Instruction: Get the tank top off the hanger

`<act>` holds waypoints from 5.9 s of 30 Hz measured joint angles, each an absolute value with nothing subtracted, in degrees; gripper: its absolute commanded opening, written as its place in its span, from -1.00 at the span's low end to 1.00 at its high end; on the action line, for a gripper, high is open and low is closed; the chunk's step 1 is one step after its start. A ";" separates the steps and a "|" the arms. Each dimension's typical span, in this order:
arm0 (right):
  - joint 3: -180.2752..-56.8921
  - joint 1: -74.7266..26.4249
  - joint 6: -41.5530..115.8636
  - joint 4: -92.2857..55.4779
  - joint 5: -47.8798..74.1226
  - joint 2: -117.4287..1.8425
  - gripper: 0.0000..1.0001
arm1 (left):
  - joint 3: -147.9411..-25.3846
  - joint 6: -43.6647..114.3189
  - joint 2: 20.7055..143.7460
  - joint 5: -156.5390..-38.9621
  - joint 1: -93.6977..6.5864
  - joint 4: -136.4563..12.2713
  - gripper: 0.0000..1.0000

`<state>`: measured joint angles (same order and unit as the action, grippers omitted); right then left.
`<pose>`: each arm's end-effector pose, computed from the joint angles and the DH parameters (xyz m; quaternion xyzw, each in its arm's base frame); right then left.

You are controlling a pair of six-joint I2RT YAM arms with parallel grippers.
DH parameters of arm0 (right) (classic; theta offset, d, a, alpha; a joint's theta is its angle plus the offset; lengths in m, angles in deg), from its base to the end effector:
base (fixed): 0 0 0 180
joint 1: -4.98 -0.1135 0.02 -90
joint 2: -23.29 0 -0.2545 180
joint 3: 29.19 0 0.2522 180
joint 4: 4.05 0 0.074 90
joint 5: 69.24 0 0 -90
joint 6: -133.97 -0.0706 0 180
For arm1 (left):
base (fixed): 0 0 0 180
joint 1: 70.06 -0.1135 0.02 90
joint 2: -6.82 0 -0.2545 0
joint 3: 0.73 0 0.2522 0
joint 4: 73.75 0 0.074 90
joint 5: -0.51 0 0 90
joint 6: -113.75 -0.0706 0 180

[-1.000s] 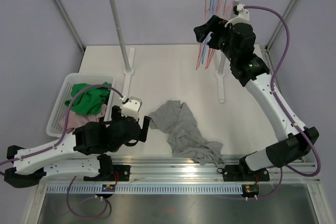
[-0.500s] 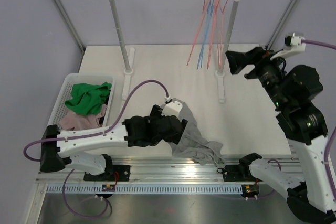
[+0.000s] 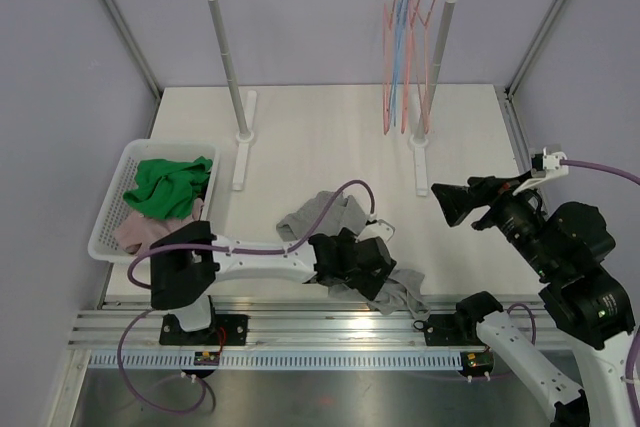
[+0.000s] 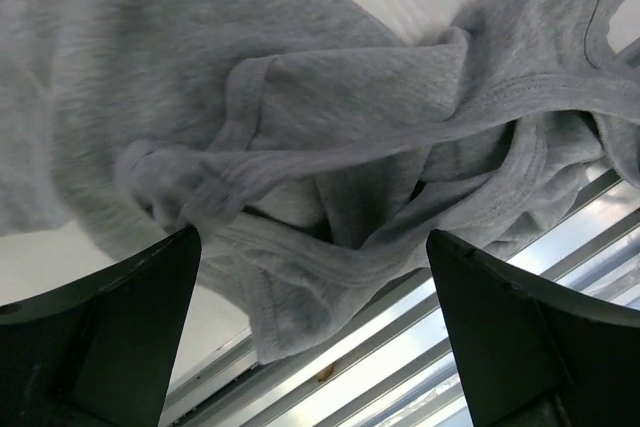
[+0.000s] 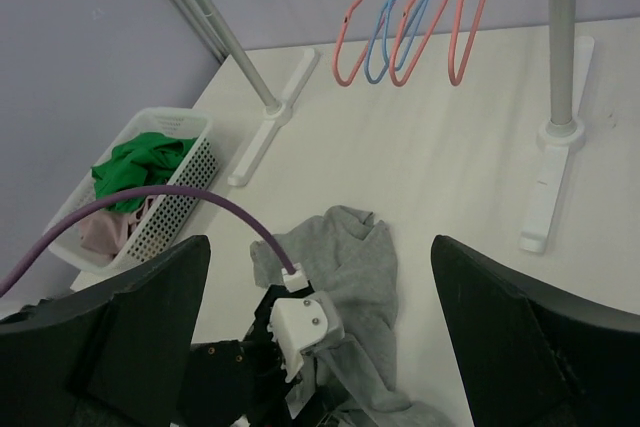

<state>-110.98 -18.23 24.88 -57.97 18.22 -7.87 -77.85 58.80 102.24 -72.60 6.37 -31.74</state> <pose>0.0966 0.0448 0.4319 -0.0413 0.7259 0.2627 0.6343 0.1029 -0.3389 0.1647 0.3026 0.9078 -0.1295 0.2600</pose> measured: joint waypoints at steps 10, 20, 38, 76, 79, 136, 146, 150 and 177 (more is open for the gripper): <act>-108.86 -18.23 24.38 -59.22 15.05 -6.36 0.99 | -77.71 61.16 110.30 -73.83 6.48 -37.79 -0.93; -108.86 -18.23 24.48 -59.68 15.18 -3.41 0.99 | -77.30 63.73 96.79 -60.28 4.09 -21.90 -1.00; -108.84 -18.23 24.72 -59.52 15.22 -3.10 0.99 | -104.01 49.99 69.82 -49.24 -31.73 -0.51 -1.00; -101.78 -18.23 22.91 -54.58 7.70 -3.10 0.99 | -114.37 44.30 97.76 -62.33 -83.05 1.75 -1.00; -100.75 -18.23 22.54 -54.01 7.11 -2.71 0.99 | -111.13 44.28 98.43 -67.18 -81.85 0.78 -1.00; -97.14 -18.23 20.90 -50.91 3.27 -2.84 0.99 | -94.26 41.42 107.50 -88.95 -77.65 -10.47 -0.01; -98.08 -18.23 21.25 -52.33 3.31 -3.41 0.99 | -89.78 46.25 89.17 -94.27 -82.55 -15.76 0.24; -98.46 -18.23 21.25 -52.88 3.31 -4.04 0.99 | -88.77 47.69 84.25 -94.94 -84.67 -18.03 0.47; -116.38 -18.23 29.51 -81.20 40.88 -9.64 0.99 | -80.08 41.57 40.27 -76.19 -61.35 1.05 0.98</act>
